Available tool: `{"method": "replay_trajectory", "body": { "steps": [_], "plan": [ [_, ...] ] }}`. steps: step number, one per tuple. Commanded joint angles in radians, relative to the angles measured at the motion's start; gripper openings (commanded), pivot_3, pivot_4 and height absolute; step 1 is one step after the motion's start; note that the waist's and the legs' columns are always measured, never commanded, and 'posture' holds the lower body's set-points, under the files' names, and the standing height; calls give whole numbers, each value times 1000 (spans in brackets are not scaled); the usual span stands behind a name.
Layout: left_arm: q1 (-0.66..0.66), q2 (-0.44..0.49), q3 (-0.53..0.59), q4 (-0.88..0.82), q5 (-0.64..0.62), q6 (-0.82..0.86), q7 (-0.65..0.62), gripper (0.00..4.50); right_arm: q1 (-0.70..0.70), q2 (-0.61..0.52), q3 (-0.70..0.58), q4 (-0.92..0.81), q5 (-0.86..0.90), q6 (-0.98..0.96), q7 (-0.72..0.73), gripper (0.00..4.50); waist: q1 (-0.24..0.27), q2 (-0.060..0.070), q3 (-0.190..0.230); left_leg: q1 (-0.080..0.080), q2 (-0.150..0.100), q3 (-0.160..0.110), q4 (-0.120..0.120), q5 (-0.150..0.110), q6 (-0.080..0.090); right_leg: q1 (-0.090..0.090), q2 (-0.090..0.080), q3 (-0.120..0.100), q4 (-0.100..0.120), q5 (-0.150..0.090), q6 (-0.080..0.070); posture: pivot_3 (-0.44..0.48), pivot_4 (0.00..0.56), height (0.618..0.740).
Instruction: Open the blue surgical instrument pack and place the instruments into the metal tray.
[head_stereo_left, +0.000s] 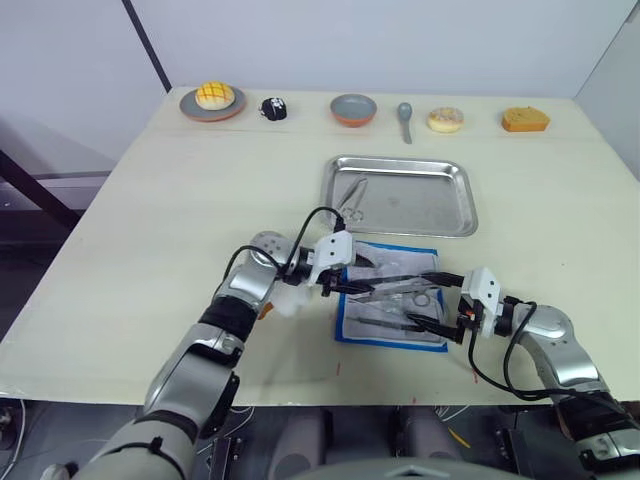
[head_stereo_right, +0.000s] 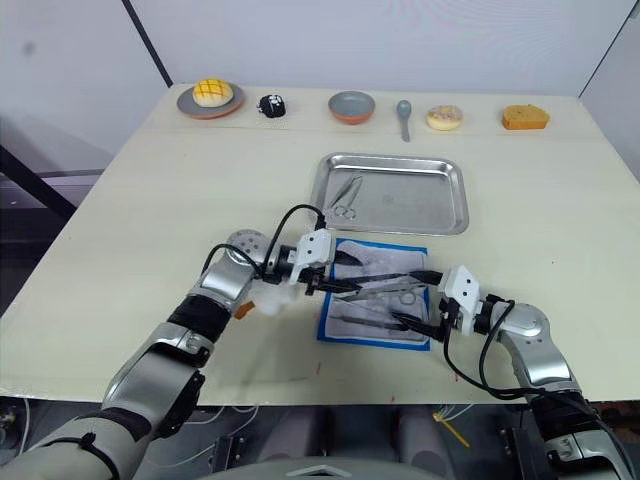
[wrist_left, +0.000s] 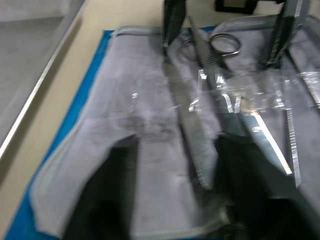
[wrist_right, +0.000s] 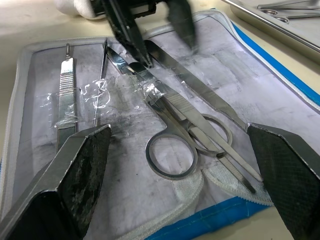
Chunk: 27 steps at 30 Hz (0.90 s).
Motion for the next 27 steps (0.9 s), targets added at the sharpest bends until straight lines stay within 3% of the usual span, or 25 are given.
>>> {"method": "replay_trajectory", "body": {
  "steps": [1, 2, 16, 27],
  "plan": [
    [11, 6, -14, 9, 21, 20, 0, 378, 56, 1, 50, 80, -57, 40, 4, 4500, 0, 1, -1, 0, 0, 0, 0, 0, 0, 0, 0, 0, 0, 0, 0, 0, 150, 740],
    [10, 6, -15, 9, 22, 21, -2, 66, 56, 1, 50, 80, -57, 41, 4, 4500, 0, 1, -1, 0, 0, 0, 0, 0, 0, 0, 0, 0, 0, 0, 0, 0, 150, 740],
    [-28, 20, -13, -104, 21, 102, -26, 66, 63, -1, 51, 80, -57, 43, 5, 4500, 0, 1, -2, 0, 0, 0, 0, 0, 0, 0, 0, 0, 0, 0, 0, 0, 150, 740],
    [-45, 48, -50, -305, 61, 340, -9, 66, 59, 0, 58, 82, -61, 43, 8, 4500, 0, 1, -2, 0, 0, 0, 0, 0, 0, 0, 0, 0, 0, 0, 0, 0, 150, 740]
  ]
}}
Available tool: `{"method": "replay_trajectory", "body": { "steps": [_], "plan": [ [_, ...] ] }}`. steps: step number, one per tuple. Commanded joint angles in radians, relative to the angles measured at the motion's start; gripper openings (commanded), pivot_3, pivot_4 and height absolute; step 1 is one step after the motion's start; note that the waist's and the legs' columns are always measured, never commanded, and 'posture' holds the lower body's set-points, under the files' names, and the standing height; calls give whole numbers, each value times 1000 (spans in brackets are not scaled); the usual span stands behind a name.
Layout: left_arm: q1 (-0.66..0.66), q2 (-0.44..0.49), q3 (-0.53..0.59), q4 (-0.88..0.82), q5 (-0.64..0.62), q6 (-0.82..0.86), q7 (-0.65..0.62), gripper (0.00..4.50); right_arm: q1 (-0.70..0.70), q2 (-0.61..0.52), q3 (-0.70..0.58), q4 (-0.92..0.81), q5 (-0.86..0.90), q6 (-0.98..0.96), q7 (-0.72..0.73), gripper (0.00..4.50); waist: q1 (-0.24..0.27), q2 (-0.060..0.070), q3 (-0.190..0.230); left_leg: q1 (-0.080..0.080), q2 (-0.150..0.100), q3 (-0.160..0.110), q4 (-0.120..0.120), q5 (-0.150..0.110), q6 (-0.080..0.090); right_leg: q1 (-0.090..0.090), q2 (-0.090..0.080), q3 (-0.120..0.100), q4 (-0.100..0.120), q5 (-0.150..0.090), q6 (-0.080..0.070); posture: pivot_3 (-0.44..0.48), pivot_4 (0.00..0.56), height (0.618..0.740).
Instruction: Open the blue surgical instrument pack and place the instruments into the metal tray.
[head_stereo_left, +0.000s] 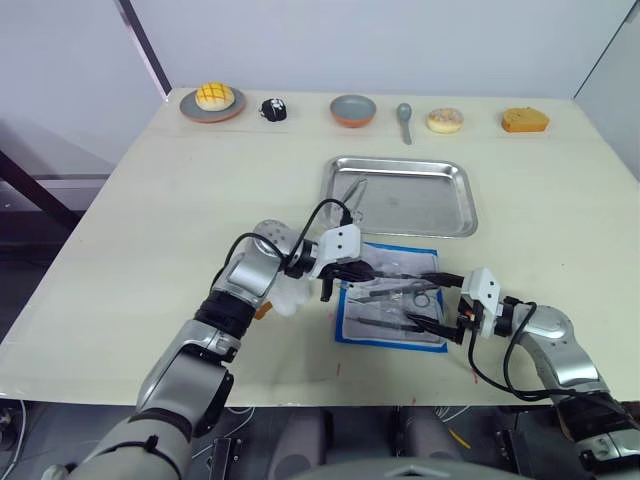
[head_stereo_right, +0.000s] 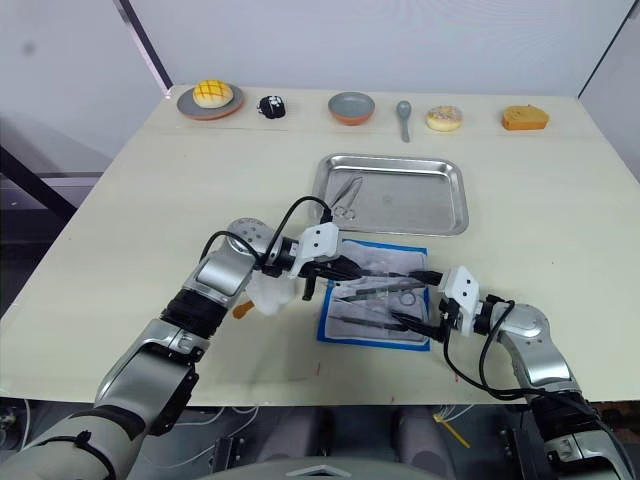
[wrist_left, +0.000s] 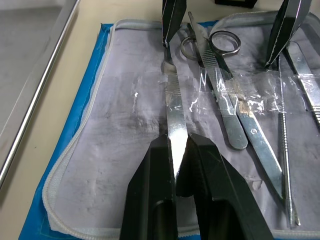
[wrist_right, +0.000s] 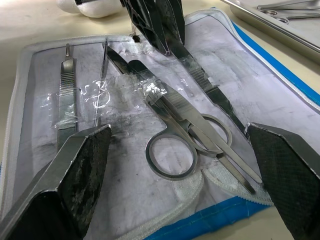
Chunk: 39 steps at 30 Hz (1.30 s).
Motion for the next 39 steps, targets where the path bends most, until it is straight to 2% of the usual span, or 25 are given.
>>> {"method": "replay_trajectory", "body": {
  "steps": [1, 15, 39],
  "plan": [
    [-31, 9, -19, -95, 6, 93, -3, 66, 57, 0, 57, 86, -62, 42, 9, 4500, 0, 0, 0, 0, 0, 0, 0, 0, 0, 0, 0, 0, 0, 0, 0, 0, 150, 740],
    [-66, 46, -67, -225, 13, 336, -17, 66, 58, 11, 60, 90, -65, 38, 2, 4500, -1, 0, 0, 0, 1, 0, 0, 0, 0, 0, 1, 0, 0, 0, 0, 0, 150, 740],
    [-48, 178, -45, -293, -35, 341, -40, 66, 52, 12, 61, 99, -67, 35, 11, 4500, -2, 0, 0, 0, 2, 0, 0, 0, 0, 0, 1, 0, 0, 0, -1, 0, 150, 740]
  ]
}}
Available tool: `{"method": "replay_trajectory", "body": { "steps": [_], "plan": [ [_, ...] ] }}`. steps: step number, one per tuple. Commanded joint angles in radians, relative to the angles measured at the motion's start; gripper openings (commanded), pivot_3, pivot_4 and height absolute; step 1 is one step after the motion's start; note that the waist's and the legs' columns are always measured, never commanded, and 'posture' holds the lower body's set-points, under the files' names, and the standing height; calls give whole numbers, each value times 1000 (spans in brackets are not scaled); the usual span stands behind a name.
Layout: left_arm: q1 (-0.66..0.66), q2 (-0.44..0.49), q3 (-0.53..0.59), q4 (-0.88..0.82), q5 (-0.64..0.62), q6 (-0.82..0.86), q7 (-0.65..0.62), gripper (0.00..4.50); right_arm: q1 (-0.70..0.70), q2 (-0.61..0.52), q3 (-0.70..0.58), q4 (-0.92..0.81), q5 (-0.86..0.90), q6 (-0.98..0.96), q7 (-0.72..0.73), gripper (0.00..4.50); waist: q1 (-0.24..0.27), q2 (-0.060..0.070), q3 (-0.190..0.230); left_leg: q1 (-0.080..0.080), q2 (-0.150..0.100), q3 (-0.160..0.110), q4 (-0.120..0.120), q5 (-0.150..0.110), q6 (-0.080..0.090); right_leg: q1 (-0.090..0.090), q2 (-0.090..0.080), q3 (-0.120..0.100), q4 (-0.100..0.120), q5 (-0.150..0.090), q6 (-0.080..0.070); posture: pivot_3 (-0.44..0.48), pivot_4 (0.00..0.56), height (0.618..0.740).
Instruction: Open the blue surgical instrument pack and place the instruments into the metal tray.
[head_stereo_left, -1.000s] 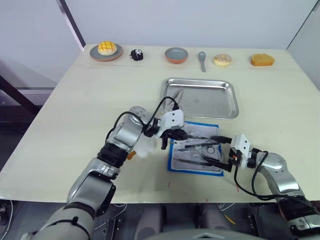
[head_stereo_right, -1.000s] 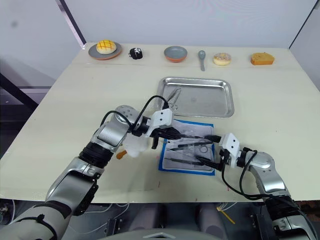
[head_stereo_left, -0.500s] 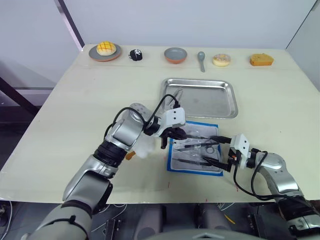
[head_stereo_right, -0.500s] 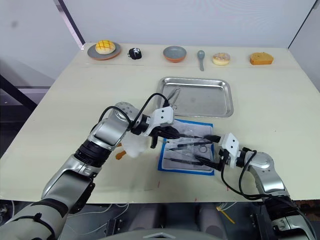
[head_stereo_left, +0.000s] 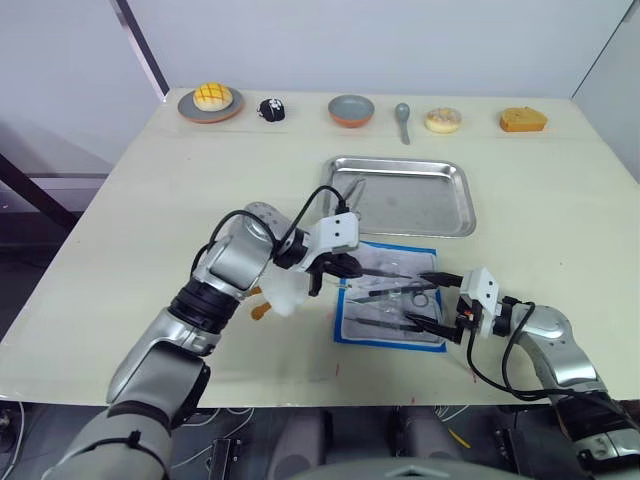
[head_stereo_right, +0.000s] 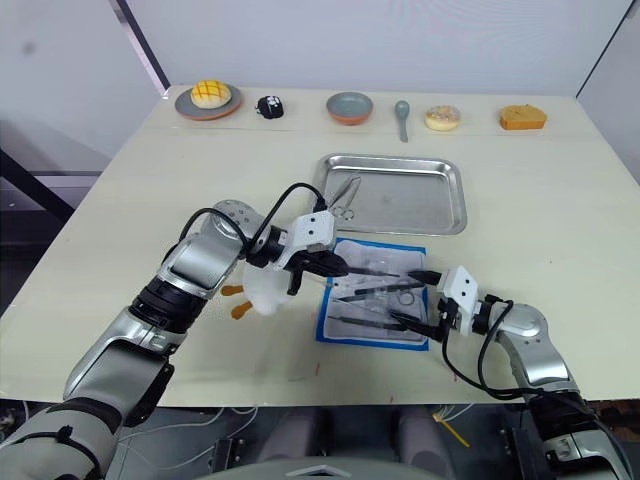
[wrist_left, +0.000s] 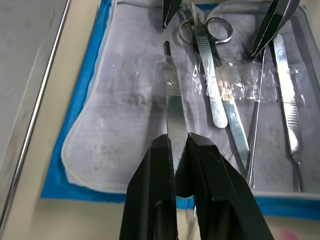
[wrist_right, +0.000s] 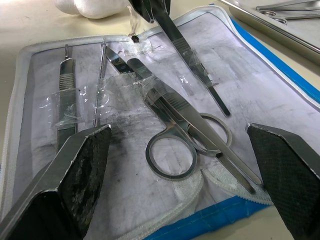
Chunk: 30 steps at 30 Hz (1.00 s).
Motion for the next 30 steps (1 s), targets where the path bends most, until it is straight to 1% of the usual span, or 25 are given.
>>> {"method": "replay_trajectory", "body": {
  "steps": [1, 4, 12, 17, 21, 27, 28, 30],
  "plan": [
    [-1, 38, 21, -41, -14, 3, -13, 66, 54, 4, 62, 96, -64, 37, 11, 4500, 0, 0, 0, 0, 0, 0, 0, 0, 0, 0, 0, 0, 0, 0, 0, 0, 150, 740],
    [0, 56, 27, -34, -16, -35, -8, 66, 53, 5, 63, 97, -65, 37, 11, 4500, 0, 0, 0, 0, 0, 0, 0, 0, 0, 0, 0, 0, 0, 0, 0, 0, 150, 740],
    [-5, 107, 59, -51, -50, -31, -38, 66, 50, 7, 60, 101, -65, 37, 8, 4500, 0, 0, 0, 0, 0, 0, 0, 0, 0, 0, 0, 0, 0, 0, 0, 0, 150, 740],
    [-12, 179, 102, -91, -108, 19, -94, 66, 54, 2, 58, 100, -65, 36, 10, 4500, 0, 0, 0, 0, 0, 0, 0, 0, 0, 0, 0, 0, 0, 0, 0, 0, 150, 740],
    [-2, 251, 124, -116, -131, 18, -134, 66, 57, 1, 58, 97, -65, 37, 9, 4500, 0, 0, 0, 0, 0, 0, 0, 0, 0, 0, 0, 0, 0, 0, 0, 0, 150, 740],
    [2, 314, 162, -133, -186, 25, -173, 66, 59, 2, 56, 94, -62, 38, 7, 4500, 0, 0, 0, 0, 0, 0, 0, 0, 0, 0, 0, 0, 0, 0, 0, 0, 150, 740],
    [3, 321, 166, -134, -197, 17, -184, 66, 59, 1, 56, 94, -62, 38, 8, 4500, 0, 0, 0, 0, 0, 0, 0, 0, 0, 0, 0, 0, 0, 0, 0, 0, 150, 740],
    [-11, 290, 205, -131, -243, 76, -143, 66, 59, 1, 57, 93, -63, 38, 9, 4500, 0, 0, 0, 0, 0, 0, 0, 0, 0, 0, 0, 0, 0, 0, 0, 0, 150, 740]
  ]
}}
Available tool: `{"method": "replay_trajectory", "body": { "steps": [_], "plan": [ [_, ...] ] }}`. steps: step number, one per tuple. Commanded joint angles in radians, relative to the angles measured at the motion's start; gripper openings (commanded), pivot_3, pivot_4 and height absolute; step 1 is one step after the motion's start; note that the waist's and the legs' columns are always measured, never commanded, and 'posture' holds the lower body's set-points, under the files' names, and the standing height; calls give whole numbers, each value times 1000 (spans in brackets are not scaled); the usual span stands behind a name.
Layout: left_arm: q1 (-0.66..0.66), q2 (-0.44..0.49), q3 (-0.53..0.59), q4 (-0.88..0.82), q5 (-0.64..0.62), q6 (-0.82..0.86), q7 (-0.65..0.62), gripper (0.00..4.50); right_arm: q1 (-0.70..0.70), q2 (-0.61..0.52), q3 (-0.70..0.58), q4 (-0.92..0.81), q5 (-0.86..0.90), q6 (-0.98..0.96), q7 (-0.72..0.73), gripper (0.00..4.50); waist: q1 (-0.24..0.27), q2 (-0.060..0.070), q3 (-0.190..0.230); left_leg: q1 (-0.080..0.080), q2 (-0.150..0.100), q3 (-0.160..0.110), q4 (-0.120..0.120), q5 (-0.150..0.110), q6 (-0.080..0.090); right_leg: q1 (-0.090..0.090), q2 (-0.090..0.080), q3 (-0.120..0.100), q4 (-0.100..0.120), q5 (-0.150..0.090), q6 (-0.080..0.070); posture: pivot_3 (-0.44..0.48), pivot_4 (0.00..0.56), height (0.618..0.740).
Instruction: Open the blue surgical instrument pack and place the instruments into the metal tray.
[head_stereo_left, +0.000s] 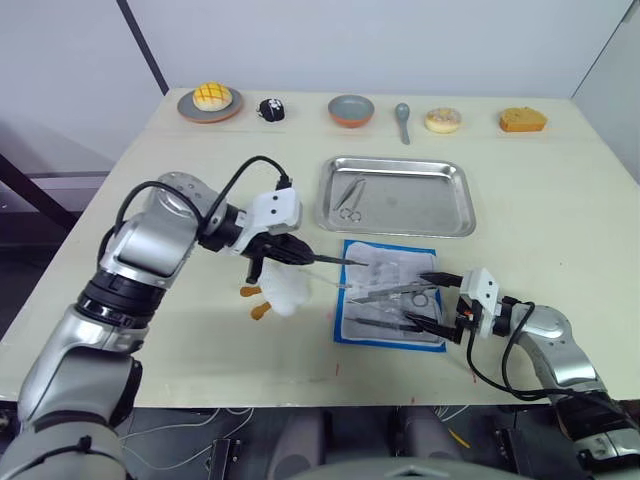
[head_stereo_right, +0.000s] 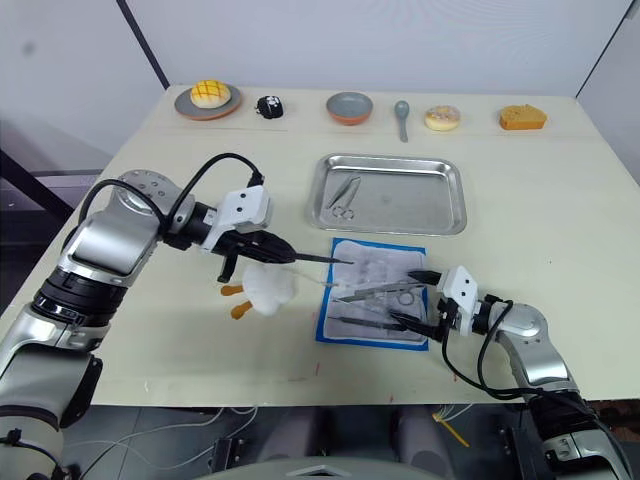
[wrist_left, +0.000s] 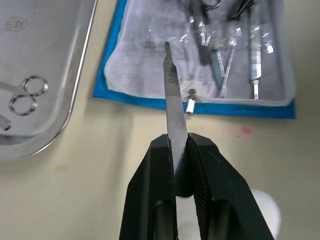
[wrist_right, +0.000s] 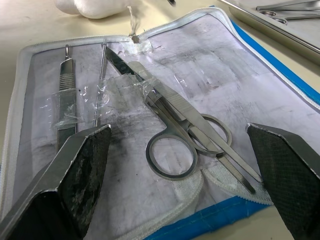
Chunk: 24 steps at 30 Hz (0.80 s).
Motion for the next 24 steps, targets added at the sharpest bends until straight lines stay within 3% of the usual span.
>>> {"method": "replay_trajectory", "body": {
  "steps": [1, 6, 15, 19, 24],
  "plan": [
    [-28, -42, 105, -36, -94, 90, 56, 66, 61, 0, 57, 90, -62, 40, 7, 4500, 0, 0, 0, 0, 0, 0, 0, 0, 0, 0, 0, 0, 0, 0, 0, 0, 150, 740],
    [-64, -241, 165, -68, -144, 289, 311, 66, 66, 3, 62, 91, -66, 36, 4, 4500, 1, -3, -1, 0, 0, -1, 0, 0, 0, 0, 0, 0, 0, 0, 0, 0, 150, 740],
    [-60, -618, 215, -94, -78, 409, 845, 66, 61, 9, 57, 92, -62, 38, 0, 4500, 2, -4, -2, 0, 0, -1, 0, 0, 0, 0, -1, 0, 0, 0, 0, 0, 150, 740],
    [-71, -740, 248, -26, -8, 386, 1081, 66, 58, 8, 51, 95, -62, 38, -4, 4500, 1, -4, -3, 0, 0, -2, 0, 0, 0, 0, 0, 1, 1, 0, 0, 0, 150, 740],
    [-83, -833, 264, 91, 64, 350, 1280, 66, 56, 9, 51, 98, -61, 36, -3, 4500, 1, -4, -3, 0, 0, -2, 0, 1, -2, 0, -1, 1, 0, 0, 0, 0, 150, 740]
  ]
}}
